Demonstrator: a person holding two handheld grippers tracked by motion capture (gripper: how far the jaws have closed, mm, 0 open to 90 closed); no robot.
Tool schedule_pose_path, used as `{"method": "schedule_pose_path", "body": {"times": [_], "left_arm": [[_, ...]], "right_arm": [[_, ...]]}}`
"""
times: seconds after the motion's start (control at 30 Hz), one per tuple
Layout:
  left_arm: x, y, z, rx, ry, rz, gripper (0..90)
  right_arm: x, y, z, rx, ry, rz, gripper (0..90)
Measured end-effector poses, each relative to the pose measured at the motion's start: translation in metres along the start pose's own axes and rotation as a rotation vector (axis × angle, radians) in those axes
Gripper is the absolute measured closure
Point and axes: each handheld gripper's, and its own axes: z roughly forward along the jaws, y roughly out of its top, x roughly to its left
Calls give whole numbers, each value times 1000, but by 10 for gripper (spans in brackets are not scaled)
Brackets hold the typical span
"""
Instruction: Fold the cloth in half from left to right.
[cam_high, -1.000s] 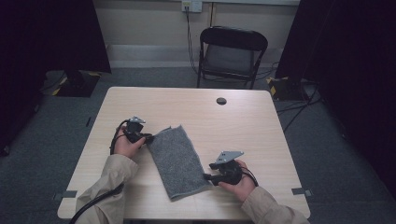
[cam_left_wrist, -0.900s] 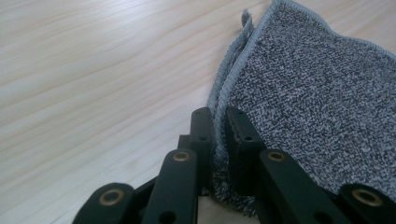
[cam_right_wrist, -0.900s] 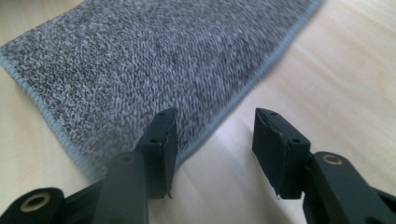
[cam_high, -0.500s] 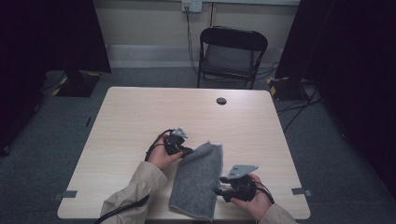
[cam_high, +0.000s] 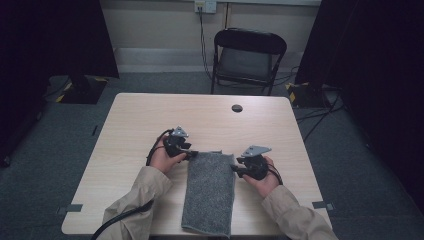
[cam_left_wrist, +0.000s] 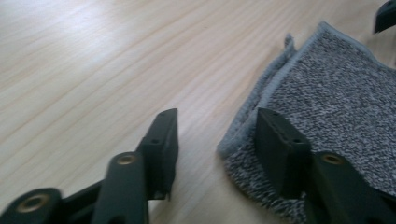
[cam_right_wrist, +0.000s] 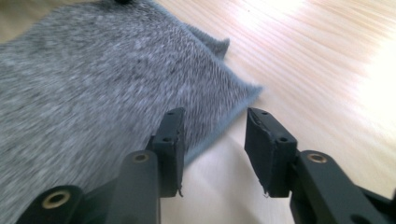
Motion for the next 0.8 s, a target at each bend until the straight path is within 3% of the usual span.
{"method": "schedule_pose_path", "body": {"times": [0.17,0.3,0.5,0.57,0.73,0.8], "left_arm": [[0,-1,-11,14,1,20,492],[-7,4,-18,-3,-12,68,512],[-23,10,-2,56,-77,131,504],[-23,8,3,67,-73,134,551],[-22,7,3,102,-107,130,836],[-20,10,0,109,-113,123,873]], "right_arm": [[-6,7,17,1,-3,17,618],[-5,8,21,3,14,6,725],[-1,7,21,-2,29,-8,835],[0,8,21,-6,34,-9,854],[0,10,15,-25,42,-7,863],[1,13,13,-31,50,-6,866]]}}
